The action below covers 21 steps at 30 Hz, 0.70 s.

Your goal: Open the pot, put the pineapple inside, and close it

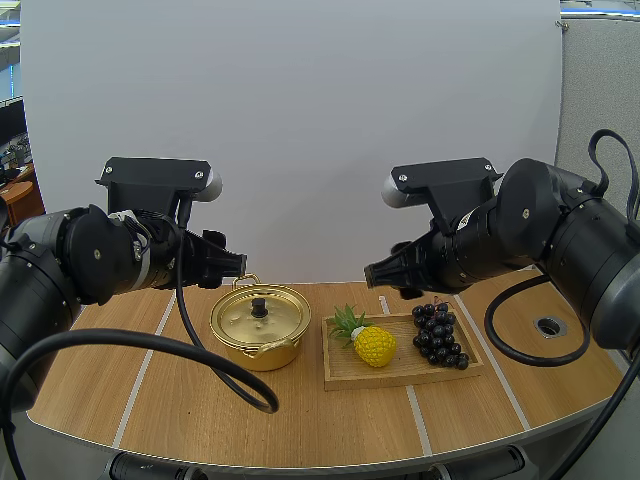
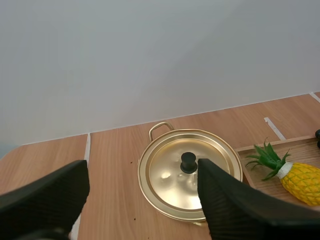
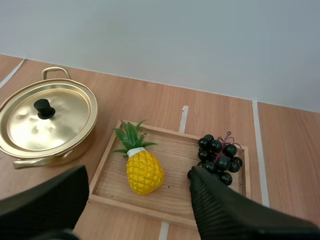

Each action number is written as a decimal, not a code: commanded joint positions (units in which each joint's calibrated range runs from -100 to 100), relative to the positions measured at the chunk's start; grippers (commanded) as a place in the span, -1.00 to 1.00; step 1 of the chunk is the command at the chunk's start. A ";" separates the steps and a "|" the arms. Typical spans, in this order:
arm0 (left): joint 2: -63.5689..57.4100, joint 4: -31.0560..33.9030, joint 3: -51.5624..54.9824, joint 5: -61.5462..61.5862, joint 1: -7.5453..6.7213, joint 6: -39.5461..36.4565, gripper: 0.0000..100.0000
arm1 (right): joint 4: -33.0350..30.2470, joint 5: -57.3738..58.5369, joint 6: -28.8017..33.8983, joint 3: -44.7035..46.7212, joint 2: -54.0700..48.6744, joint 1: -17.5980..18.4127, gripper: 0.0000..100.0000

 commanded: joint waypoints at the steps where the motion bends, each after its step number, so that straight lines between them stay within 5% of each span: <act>1: 0.11 0.03 -0.49 -1.39 0.08 3.34 1.00 | 0.30 -1.13 0.22 -0.46 -0.15 -0.22 1.00; 12: 10.54 -13.63 -3.23 1.75 0.08 24.97 1.00 | 0.30 -3.14 0.22 -0.46 -0.15 -0.22 1.00; 21: 31.43 -14.24 -14.41 12.67 -0.06 29.45 1.00 | 0.30 0.99 0.22 -0.46 -0.15 -0.22 1.00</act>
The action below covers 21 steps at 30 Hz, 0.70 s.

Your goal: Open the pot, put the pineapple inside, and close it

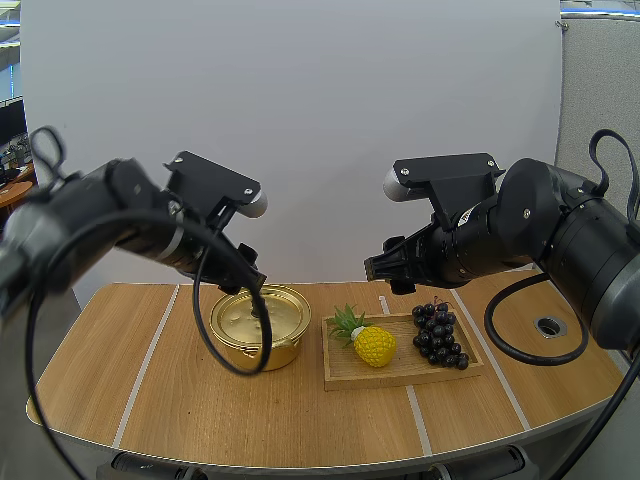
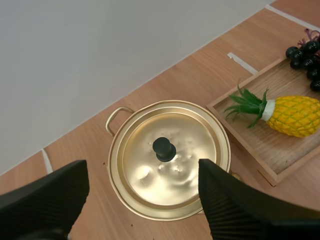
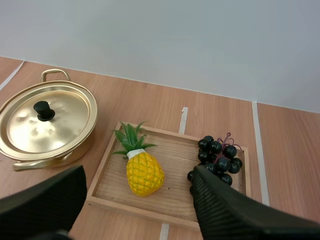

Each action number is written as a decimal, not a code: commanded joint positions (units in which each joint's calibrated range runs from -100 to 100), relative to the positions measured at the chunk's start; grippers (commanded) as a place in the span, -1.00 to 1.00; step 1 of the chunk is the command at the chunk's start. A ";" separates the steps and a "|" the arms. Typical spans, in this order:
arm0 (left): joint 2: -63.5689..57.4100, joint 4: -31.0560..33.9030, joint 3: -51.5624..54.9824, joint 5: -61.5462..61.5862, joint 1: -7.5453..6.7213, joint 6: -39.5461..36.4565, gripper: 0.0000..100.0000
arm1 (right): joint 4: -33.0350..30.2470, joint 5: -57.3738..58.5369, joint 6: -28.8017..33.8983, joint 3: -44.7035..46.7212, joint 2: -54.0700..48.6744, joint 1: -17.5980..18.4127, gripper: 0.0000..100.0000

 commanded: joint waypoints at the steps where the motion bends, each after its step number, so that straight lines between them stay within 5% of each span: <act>1: 6.54 -1.41 -4.00 4.81 -0.12 1.73 1.00 | 0.30 1.82 0.10 -0.46 -0.15 -0.22 1.00; 21: 32.94 -3.42 -15.77 5.50 -0.41 3.90 1.00 | 0.58 5.07 -1.39 -0.46 -0.15 -0.22 1.00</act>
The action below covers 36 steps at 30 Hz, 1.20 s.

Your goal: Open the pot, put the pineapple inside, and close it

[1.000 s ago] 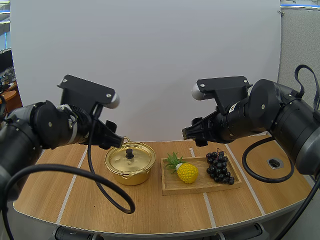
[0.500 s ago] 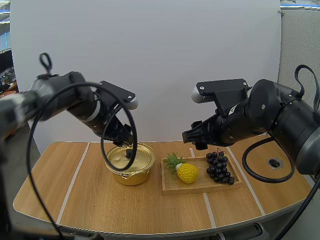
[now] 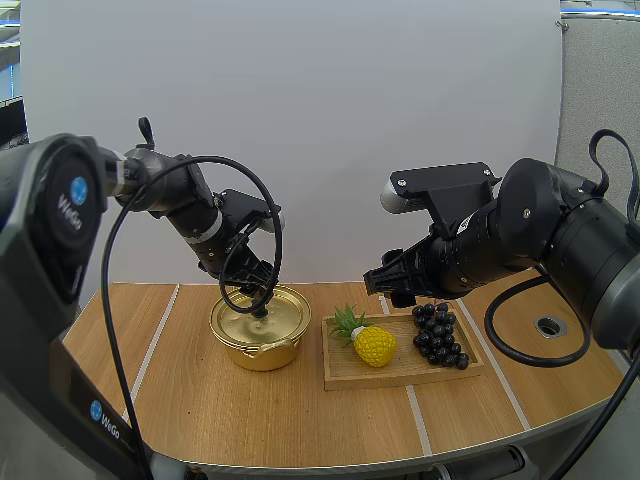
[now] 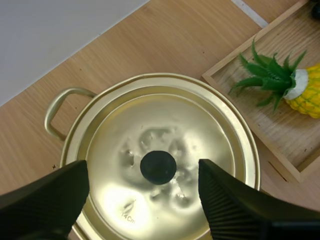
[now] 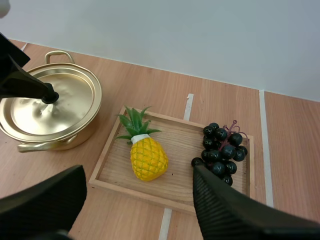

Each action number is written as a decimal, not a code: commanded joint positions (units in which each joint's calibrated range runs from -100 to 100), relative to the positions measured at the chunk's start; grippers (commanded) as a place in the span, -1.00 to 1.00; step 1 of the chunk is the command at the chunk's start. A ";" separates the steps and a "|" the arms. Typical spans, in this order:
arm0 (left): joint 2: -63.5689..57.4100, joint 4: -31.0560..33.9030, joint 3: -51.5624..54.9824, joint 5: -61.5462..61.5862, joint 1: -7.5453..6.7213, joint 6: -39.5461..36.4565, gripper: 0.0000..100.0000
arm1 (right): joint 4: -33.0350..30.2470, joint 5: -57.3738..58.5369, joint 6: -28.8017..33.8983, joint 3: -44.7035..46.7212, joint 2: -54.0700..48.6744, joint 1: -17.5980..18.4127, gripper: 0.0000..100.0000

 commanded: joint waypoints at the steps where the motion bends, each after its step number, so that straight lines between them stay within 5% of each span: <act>1: 2.05 -1.26 -0.94 -0.76 -0.70 0.25 1.00 | 0.36 0.33 -0.34 -0.46 -0.15 -0.22 1.00; 6: 3.99 -0.71 -0.94 -2.44 -1.80 0.25 1.00 | 0.36 0.33 -0.34 -0.46 -0.15 -0.22 1.00; 33: 5.88 0.39 -0.94 -2.26 -1.80 0.03 1.00 | 0.36 0.33 -0.34 -0.46 -0.15 -0.22 1.00; 36: 5.88 0.39 -0.94 -1.49 -1.80 0.03 0.13 | 0.36 0.33 -0.34 -0.46 -0.15 -0.22 1.00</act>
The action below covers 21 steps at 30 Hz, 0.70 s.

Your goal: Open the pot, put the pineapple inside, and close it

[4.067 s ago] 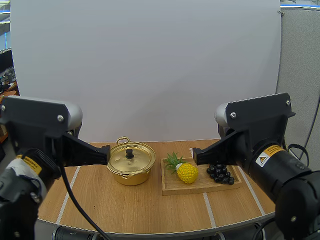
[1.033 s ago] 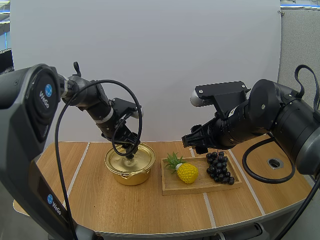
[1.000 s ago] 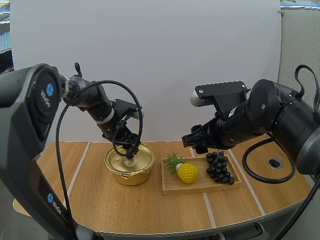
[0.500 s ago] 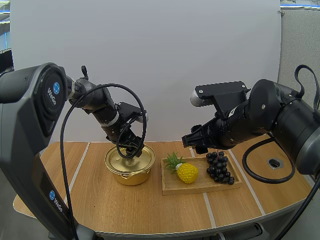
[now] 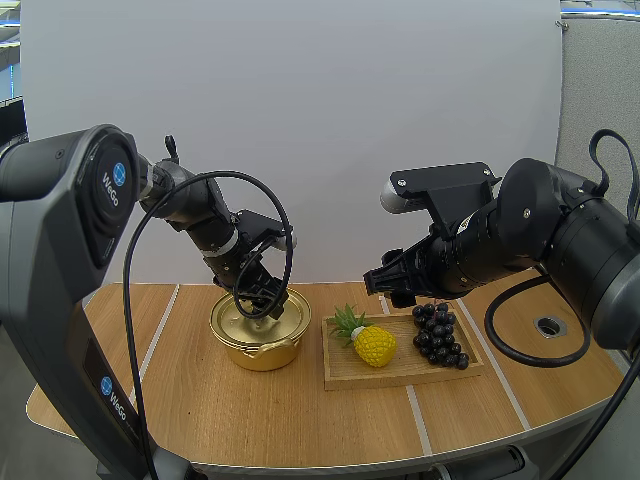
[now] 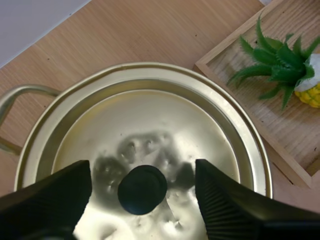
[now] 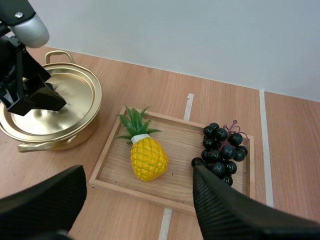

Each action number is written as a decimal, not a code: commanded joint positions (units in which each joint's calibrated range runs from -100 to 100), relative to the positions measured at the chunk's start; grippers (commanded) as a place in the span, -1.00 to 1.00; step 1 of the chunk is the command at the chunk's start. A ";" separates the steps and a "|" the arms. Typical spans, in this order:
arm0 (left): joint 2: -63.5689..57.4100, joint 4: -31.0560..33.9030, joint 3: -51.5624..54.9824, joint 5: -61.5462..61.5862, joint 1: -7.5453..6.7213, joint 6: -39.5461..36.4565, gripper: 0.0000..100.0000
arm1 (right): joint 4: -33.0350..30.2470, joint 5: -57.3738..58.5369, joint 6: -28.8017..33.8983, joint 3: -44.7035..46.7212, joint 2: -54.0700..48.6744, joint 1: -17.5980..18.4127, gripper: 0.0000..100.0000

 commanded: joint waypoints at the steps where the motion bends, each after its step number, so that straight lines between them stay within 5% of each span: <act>1: -0.13 -0.01 -0.63 1.12 -0.18 0.03 -0.11 | 0.36 0.33 -0.34 -0.46 -0.15 -0.22 1.00; 3: -0.13 -0.01 -0.63 1.32 -0.18 -0.10 -0.69 | 0.36 0.33 -0.34 -0.46 -0.15 -0.22 1.00; 5: -0.13 -0.01 -0.63 1.32 -0.18 -0.30 -1.00 | 0.36 0.33 -0.34 -0.46 -0.15 -0.22 1.00; 21: -12.53 -0.01 -11.54 8.86 -0.18 -3.51 -1.00 | 0.36 0.33 -0.34 -0.46 -0.15 -0.22 1.00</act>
